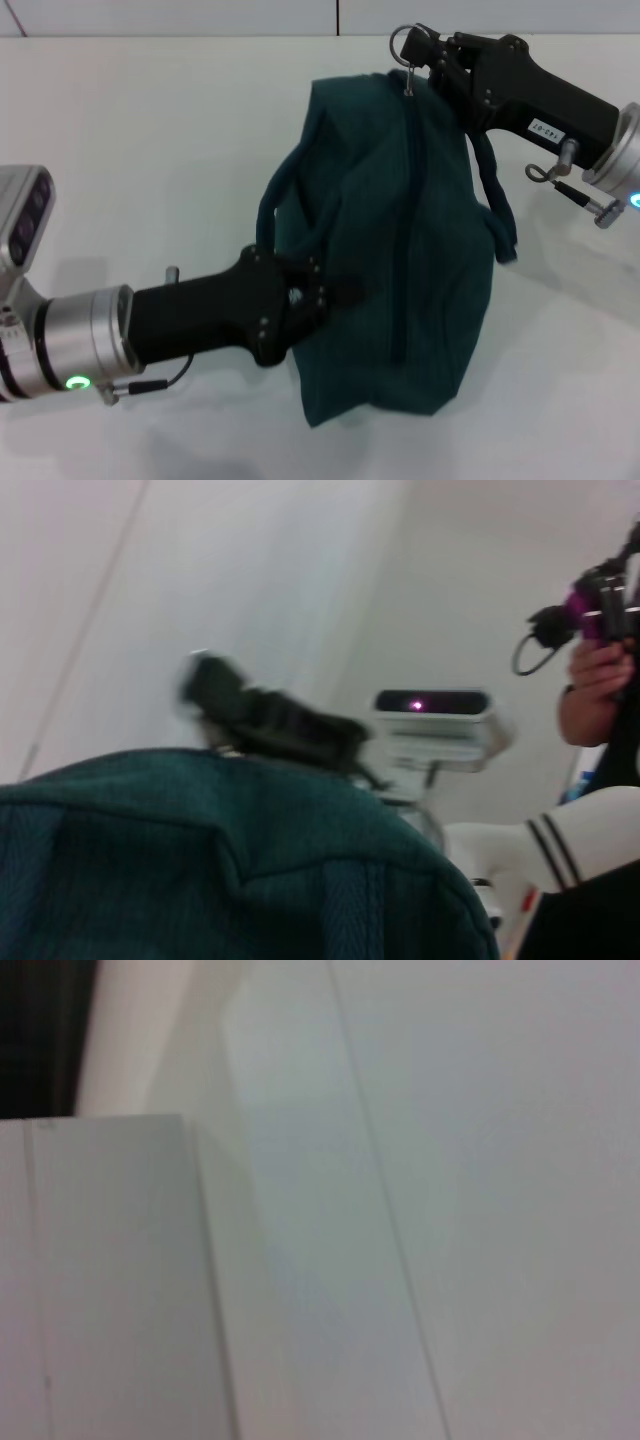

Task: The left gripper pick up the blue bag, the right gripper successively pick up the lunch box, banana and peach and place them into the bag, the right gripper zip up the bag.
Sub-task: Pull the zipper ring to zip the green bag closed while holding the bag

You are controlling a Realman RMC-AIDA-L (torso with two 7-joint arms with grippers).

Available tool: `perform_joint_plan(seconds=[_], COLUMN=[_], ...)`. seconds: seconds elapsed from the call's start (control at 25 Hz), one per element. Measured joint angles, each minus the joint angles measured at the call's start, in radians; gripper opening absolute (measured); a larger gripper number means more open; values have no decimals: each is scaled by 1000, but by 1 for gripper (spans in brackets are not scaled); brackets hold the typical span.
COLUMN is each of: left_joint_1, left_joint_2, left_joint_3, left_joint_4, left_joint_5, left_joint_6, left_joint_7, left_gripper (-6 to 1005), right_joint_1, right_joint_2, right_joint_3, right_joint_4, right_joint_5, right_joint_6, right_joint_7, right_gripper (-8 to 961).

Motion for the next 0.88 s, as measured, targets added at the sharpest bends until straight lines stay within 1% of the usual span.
perform_joint_plan(seconds=[0.16, 0.32, 0.44, 0.6, 0.68, 0.8, 0.88], left_joint_1=[14, 37, 51, 68, 79, 101, 111], left_joint_2=[1, 1, 2, 5, 6, 11, 14], left_joint_3=[0, 0, -1, -22, -53, -112, -129], left_joint_4=[1, 2, 3, 4, 4, 4, 4], left_joint_5=[30, 41, 44, 34, 30, 30, 29], left_joint_6=[42, 56, 65, 66, 61, 46, 24], left_joint_7=[0, 8, 11, 10, 8, 10, 11], left_gripper=[63, 63, 63, 58, 55, 82, 100], right_joint_1=[1, 2, 1, -11, -31, -62, -85], right_joint_2=[0, 0, 0, 0, 0, 0, 0], right_joint_3=[-4, -6, -7, -7, -4, -2, -3], right_joint_4=[0, 0, 0, -1, -12, -23, -23], right_joint_5=[1, 1, 1, 6, 12, 23, 35], right_joint_6=[86, 153, 166, 163, 144, 101, 60], right_joint_7=[37, 47, 52, 59, 60, 63, 71], right_gripper=[26, 27, 27, 28, 28, 28, 28])
